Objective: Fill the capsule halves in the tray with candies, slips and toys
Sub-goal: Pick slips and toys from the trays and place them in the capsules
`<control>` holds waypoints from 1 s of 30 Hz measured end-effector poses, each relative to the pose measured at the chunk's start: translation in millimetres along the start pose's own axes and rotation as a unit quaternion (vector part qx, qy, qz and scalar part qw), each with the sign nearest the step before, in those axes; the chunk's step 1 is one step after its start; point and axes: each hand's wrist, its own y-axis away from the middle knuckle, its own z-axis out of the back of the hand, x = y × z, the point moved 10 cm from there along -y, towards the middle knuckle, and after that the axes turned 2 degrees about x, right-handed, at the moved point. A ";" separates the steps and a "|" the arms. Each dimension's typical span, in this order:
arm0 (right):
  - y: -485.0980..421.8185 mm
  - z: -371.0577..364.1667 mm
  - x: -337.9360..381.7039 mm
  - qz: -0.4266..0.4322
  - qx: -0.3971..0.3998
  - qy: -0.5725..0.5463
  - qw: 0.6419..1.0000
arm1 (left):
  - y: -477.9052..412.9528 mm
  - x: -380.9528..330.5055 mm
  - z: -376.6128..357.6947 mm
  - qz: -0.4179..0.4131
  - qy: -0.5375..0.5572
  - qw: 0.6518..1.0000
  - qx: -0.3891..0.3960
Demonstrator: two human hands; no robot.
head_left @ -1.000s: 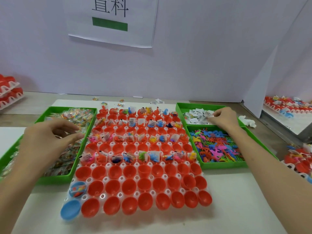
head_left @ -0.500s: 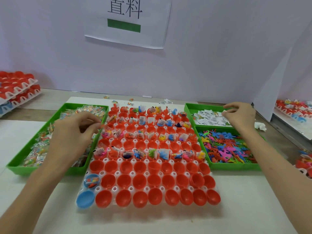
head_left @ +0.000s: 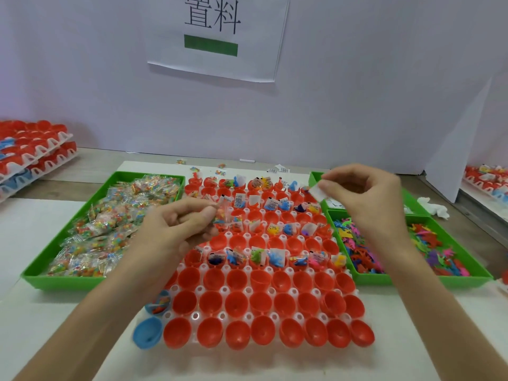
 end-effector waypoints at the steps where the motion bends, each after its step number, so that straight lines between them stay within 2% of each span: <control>1: 9.5 -13.5 9.6 0.004 0.022 -0.035 0.999 | 0.9 -0.5 -2.1 0.001 0.003 1.000 0.004; 5: 39.9 -61.1 28.9 -0.021 0.112 -0.161 0.980 | 2.9 -7.9 -6.8 -0.004 0.002 0.999 0.034; 10: 65.0 -90.9 37.4 -0.021 0.171 -0.212 0.962 | 6.7 -14.3 -12.4 -0.011 -0.046 0.998 0.048; 14: 71.1 -90.8 39.2 0.005 0.136 -0.211 0.968 | 11.3 -14.0 -24.5 -0.024 -0.095 0.993 0.069; 19: 77.1 -88.9 36.8 0.013 0.097 -0.187 0.977 | 16.9 -7.4 -39.1 -0.001 -0.083 0.988 0.128; 26: 85.0 -87.9 44.4 0.052 0.080 -0.151 0.984 | 14.3 -6.2 -36.7 -0.003 -0.116 0.984 0.133; 30: 66.8 -68.0 43.9 0.074 0.092 -0.084 0.989 | 7.8 -4.5 -20.9 0.014 -0.081 0.992 0.096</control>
